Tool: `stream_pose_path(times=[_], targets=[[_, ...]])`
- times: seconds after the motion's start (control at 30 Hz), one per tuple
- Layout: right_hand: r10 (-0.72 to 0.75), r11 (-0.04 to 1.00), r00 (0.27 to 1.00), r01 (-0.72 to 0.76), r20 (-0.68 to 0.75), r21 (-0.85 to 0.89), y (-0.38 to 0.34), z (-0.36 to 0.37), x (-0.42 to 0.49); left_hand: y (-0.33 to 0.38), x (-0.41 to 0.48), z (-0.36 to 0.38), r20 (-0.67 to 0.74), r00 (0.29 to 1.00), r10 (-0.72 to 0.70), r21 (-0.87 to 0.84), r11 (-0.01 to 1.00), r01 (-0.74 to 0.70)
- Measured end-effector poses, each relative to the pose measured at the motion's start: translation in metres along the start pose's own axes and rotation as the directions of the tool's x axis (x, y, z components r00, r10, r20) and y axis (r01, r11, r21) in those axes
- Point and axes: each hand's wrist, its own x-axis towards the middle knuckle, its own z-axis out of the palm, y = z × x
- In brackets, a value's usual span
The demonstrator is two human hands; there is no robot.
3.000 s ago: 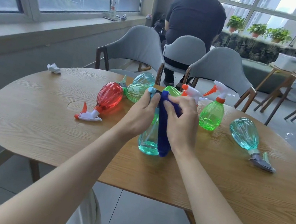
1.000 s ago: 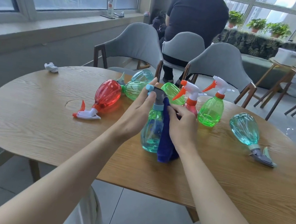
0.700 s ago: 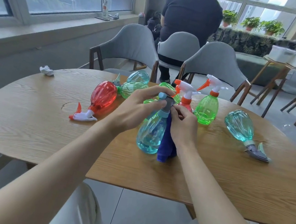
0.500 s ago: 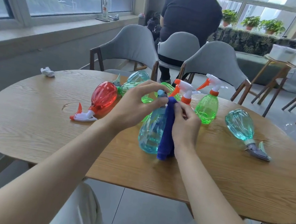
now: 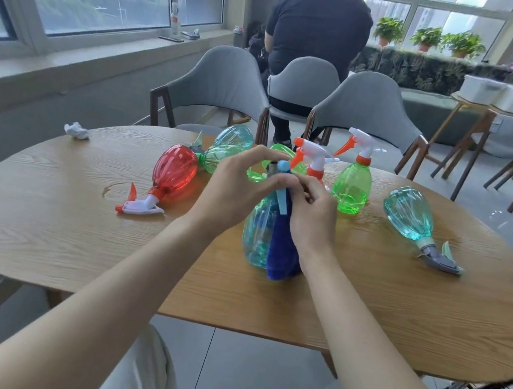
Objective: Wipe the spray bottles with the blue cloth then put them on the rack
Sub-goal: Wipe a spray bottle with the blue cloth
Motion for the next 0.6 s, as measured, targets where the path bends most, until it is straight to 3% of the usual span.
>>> stream_pose_path(times=[0.17, 0.23, 0.3, 0.4, 0.6], targets=[[-0.037, 0.957, 0.983, 0.087, -0.181, 0.275, -0.034, -0.01, 0.005, 0.007, 0.004, 0.013, -0.065, 0.998, -0.012, 0.033, 0.999, 0.014], [-0.152, 0.965, 0.978, 0.177, -0.139, 0.193, -0.044, -0.014, 0.004, 0.009, 0.005, 0.017, -0.039, 0.999, 0.02, 0.132, 0.991, -0.014], [-0.285, 0.958, 0.958, 0.284, -0.04, -0.023, -0.044, -0.017, 0.004, 0.01, 0.004, 0.021, 0.008, 0.998, 0.055, 0.228, 0.972, -0.055], [-0.353, 0.901, 0.934, 0.357, 0.062, -0.247, -0.032, -0.023, 0.007, 0.011, 0.003, 0.024, 0.081, 0.992, 0.091, 0.274, 0.955, -0.11], [-0.35, 0.914, 0.932, 0.317, -0.096, -0.254, -0.033, -0.03, 0.008, 0.017, 0.008, 0.023, 0.15, 0.979, 0.14, 0.218, 0.961, -0.171]])
